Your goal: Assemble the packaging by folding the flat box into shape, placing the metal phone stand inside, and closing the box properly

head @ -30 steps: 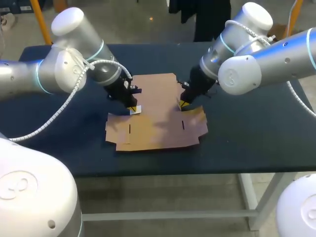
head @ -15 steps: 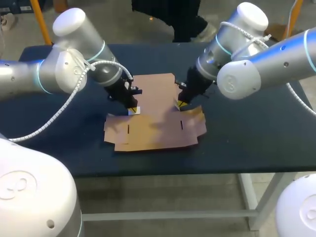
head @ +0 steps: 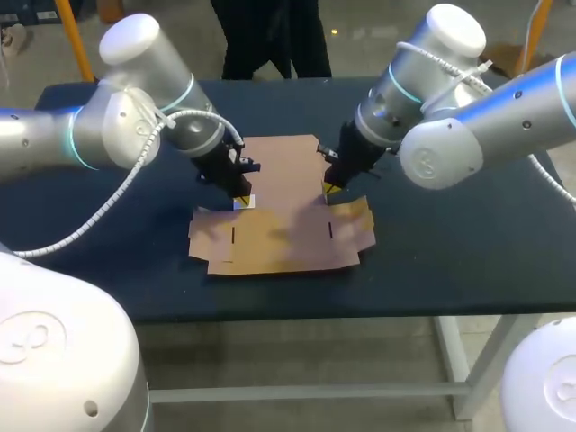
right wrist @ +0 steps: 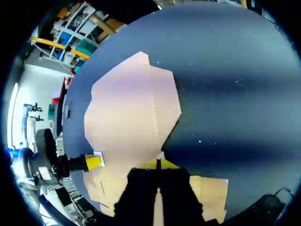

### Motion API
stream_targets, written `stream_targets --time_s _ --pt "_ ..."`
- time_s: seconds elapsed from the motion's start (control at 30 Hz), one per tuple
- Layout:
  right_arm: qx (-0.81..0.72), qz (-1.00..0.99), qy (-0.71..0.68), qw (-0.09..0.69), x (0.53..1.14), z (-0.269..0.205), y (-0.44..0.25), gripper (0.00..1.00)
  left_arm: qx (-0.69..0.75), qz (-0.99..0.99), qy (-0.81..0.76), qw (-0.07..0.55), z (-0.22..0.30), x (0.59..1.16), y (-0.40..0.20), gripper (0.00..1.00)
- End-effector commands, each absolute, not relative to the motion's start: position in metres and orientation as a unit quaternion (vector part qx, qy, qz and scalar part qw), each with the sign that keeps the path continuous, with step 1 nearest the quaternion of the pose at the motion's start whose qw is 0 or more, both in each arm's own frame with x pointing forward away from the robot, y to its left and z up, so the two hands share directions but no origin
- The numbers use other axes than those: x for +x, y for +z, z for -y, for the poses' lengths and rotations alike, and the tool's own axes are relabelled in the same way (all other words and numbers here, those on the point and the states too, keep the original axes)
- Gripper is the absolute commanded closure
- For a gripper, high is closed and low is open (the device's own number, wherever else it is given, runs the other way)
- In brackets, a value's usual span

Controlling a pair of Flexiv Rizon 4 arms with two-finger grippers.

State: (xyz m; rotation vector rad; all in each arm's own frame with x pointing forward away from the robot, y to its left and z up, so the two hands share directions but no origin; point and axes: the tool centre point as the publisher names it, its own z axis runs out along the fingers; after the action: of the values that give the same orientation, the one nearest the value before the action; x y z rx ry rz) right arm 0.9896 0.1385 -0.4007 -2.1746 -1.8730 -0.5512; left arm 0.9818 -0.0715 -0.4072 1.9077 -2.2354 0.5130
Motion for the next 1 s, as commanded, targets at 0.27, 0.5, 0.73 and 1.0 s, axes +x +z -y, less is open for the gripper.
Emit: stream_targets --time_s 0.27,0.5,0.73,1.0 --pt "-0.73 0.646 -0.191 0.111 0.983 -0.146 -0.403 1.0 0.64 0.747 0.164 0.076 0.076 0.984 -0.41 1.0" --pt "-0.728 0.65 -0.189 0.112 0.986 -0.148 -0.407 1.0 0.64 0.747 0.163 0.075 0.076 0.984 -0.41 1.0" --pt "-0.724 0.656 -0.186 0.105 0.988 -0.155 -0.411 1.0 0.641 0.746 0.164 0.072 0.073 0.982 -0.409 1.0" --pt "-0.724 0.661 -0.175 0.09 0.989 -0.163 -0.417 1.0 0.649 0.74 0.168 0.058 0.068 0.98 -0.407 1.0"
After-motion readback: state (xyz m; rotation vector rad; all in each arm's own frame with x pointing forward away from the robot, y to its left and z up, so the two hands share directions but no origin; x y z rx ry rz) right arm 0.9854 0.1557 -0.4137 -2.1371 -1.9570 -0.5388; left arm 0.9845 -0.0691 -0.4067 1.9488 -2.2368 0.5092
